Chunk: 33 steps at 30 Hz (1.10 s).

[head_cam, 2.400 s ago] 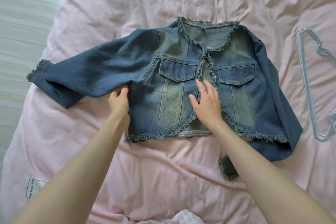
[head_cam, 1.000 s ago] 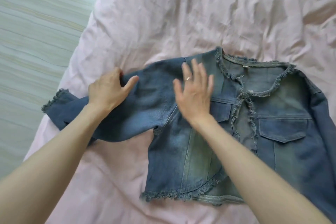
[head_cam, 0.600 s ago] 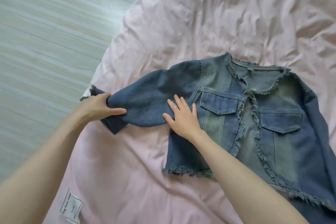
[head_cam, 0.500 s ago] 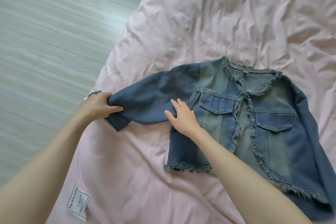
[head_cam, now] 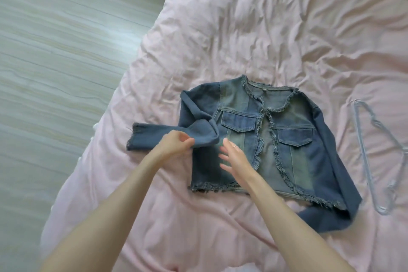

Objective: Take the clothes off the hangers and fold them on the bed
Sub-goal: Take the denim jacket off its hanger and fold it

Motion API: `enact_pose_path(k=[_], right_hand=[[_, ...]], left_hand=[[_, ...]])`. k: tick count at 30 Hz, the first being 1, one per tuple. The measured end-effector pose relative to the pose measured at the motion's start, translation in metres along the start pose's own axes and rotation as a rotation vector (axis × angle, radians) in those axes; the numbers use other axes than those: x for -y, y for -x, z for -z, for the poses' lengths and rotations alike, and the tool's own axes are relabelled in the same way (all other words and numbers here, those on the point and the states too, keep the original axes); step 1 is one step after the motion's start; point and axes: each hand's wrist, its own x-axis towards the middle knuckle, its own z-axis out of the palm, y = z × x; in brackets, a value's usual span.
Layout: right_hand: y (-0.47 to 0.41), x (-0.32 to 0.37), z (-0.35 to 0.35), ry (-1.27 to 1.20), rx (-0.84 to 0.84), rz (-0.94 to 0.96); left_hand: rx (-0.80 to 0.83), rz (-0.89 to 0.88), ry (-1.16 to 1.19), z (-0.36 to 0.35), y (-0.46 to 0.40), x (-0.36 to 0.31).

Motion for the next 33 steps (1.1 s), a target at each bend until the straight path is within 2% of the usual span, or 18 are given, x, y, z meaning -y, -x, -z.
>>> enact_pose_path(k=[4,6,7,10,11,12,14,16,19,22,25,29,33], right_hand=[[-0.003,-0.001,0.001,0.088,-0.014,0.031],[-0.002,0.000,-0.004,0.123,-0.014,0.061],[-0.002,0.000,-0.006,0.146,-0.015,0.079],[0.002,-0.003,-0.008,0.202,-0.015,0.122],[0.006,-0.004,-0.008,0.235,-0.009,0.131],[0.007,-0.004,-0.007,0.263,-0.011,0.136],[0.013,0.000,-0.004,0.291,-0.033,0.136],[0.020,0.011,0.002,0.231,-0.034,0.112],[0.037,0.033,0.015,0.005,0.021,0.055],[0.061,0.057,0.031,-0.243,0.058,0.061],[0.096,0.074,0.057,-0.328,0.067,0.076],[0.133,0.072,0.091,-0.207,0.050,0.100],[0.154,0.055,0.106,0.036,0.015,0.124]], left_hand=[[-0.426,0.408,0.279,-0.004,0.001,0.047],[-0.490,0.614,0.433,-0.006,0.002,0.068],[-0.510,0.701,0.617,-0.007,-0.003,0.077],[-0.530,0.757,1.395,0.003,-0.017,0.090],[-0.520,0.733,1.518,0.005,-0.019,0.090],[-0.516,0.708,1.538,0.008,-0.019,0.084],[-0.555,0.627,1.470,0.011,-0.015,0.063],[-0.582,0.413,1.362,0.018,-0.005,0.033],[-0.467,0.050,1.172,0.024,0.024,-0.029],[-0.348,-0.338,0.802,0.015,0.054,-0.082],[-0.293,-0.667,0.388,-0.013,0.084,-0.109],[-0.355,-0.748,-0.131,-0.052,0.101,-0.113],[-0.299,-0.758,-0.241,-0.084,0.126,-0.123]])
